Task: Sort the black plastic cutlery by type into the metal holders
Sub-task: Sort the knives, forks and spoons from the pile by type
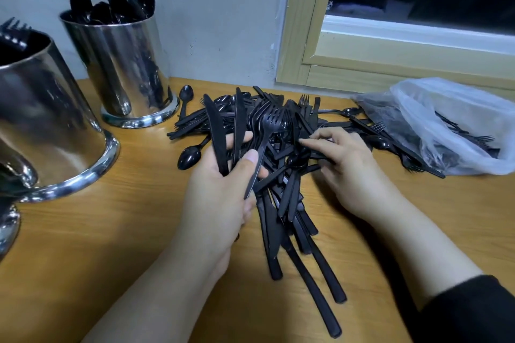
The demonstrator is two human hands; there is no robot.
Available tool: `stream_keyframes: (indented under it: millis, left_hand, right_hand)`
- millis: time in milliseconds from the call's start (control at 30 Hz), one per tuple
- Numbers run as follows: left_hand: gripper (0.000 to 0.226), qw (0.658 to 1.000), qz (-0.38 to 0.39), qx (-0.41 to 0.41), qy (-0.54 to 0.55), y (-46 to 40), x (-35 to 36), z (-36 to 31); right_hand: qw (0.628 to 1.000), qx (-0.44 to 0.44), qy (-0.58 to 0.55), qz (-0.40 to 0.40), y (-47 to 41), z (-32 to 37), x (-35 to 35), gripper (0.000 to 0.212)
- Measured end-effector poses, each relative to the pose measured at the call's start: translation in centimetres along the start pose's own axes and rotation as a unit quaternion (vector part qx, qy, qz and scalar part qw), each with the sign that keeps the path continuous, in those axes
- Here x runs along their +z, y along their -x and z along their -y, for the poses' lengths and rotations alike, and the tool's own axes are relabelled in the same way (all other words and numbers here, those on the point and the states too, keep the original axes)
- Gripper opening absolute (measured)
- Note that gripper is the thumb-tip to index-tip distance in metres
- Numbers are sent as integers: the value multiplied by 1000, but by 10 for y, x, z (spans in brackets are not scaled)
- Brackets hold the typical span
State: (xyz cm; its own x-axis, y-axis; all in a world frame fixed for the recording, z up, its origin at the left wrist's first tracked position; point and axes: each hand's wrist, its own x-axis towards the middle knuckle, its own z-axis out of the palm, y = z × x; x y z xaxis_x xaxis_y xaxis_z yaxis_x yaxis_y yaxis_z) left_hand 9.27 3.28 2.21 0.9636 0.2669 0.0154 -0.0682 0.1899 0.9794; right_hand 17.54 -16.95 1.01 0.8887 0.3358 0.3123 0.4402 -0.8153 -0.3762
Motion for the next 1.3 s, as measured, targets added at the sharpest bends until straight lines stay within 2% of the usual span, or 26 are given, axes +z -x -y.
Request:
stream_keyframes:
  millis: [100, 400, 533, 700, 833, 933, 1033, 1200, 1300]
  left_hand:
    - [24, 1000, -1, -9, 2, -2, -2, 0]
    - [22, 1000, 11, 2, 1, -4, -5, 2]
    - [21, 999, 27, -9, 18, -4, -4, 3]
    - [20, 995, 39, -48, 73, -7, -7, 1]
    - [12, 999, 1, -6, 44, -8, -10, -2]
    - [11, 999, -26, 7, 22, -10, -11, -3]
    - [13, 999, -34, -1, 11, -11, -10, -1]
    - [15, 1000, -7, -5, -8, -9, -6, 1]
    - [13, 999, 27, -22, 7, -4, -1, 0]
  right_hand:
    - [999, 0, 43, 24, -4, 0, 7, 55]
    - [999, -6, 32, -24, -4, -7, 9, 22]
    - [999, -9, 13, -44, -3, -7, 6, 20]
    - [997, 33, -40, -58, 1, -6, -12, 17]
    - [993, 42, -57, -97, 4, -5, -12, 20]
    - [983, 56, -107, -142, 5, 1, -14, 24]
    - [964, 62, -189, -179, 8, 12, -14, 18]
    - [917, 111, -321, -210, 9, 29, -7, 10]
    - [906, 105, -340, -229, 10, 39, -2, 13]
